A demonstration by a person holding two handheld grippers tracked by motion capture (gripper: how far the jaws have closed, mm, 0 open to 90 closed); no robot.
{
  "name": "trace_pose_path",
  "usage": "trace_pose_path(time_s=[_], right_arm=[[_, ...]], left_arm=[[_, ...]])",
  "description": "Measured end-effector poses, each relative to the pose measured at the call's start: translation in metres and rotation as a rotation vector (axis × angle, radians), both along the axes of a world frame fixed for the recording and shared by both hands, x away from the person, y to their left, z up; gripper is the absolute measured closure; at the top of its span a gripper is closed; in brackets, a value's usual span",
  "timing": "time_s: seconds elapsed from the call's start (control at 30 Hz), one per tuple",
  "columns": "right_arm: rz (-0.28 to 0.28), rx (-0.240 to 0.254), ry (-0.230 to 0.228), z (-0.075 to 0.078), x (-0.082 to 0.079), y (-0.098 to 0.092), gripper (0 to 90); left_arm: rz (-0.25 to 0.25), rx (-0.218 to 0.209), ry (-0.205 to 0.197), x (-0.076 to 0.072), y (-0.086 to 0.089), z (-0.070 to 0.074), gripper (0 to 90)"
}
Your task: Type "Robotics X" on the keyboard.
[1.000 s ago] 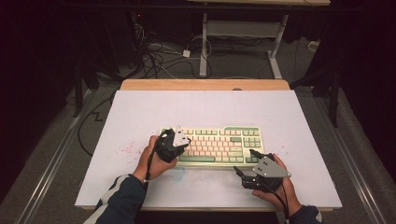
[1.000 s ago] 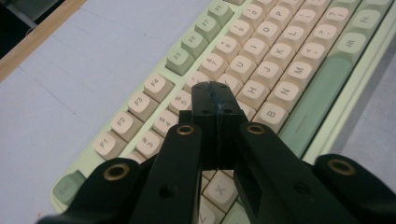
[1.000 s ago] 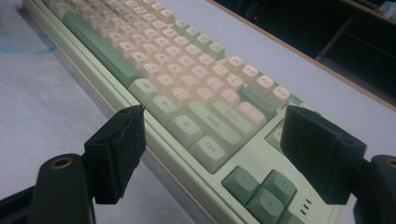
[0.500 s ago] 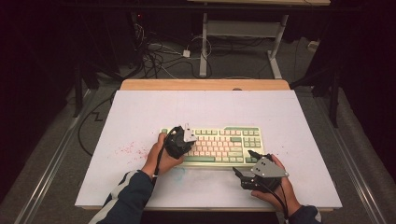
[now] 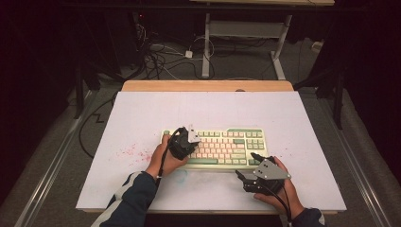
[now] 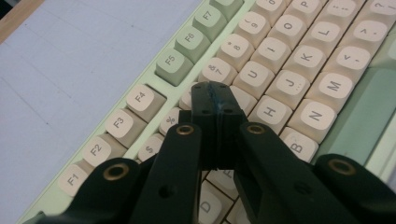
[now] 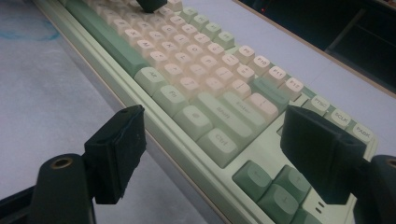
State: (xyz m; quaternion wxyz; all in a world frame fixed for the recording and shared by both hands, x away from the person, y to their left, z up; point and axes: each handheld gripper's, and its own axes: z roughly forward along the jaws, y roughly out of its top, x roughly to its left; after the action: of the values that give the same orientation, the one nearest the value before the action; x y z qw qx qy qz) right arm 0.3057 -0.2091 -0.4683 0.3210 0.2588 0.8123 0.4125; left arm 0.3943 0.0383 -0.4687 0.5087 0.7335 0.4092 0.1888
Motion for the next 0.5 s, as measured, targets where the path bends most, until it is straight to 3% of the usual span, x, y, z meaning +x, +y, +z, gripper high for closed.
trace_pose_path(time_s=[0.13,0.5], right_arm=[[0.003,-0.006,0.004,-0.0005,0.0001,0.0005,22.8],[0.001,-0.006,0.003,-0.0001,0.0000,-0.0002,22.8]], left_arm=[[0.002,0.021,-0.007,-0.0005,-0.0022,-0.0021,87.3],[0.010,-0.012,-0.035,-0.0028,0.0017,0.0035,86.7]])
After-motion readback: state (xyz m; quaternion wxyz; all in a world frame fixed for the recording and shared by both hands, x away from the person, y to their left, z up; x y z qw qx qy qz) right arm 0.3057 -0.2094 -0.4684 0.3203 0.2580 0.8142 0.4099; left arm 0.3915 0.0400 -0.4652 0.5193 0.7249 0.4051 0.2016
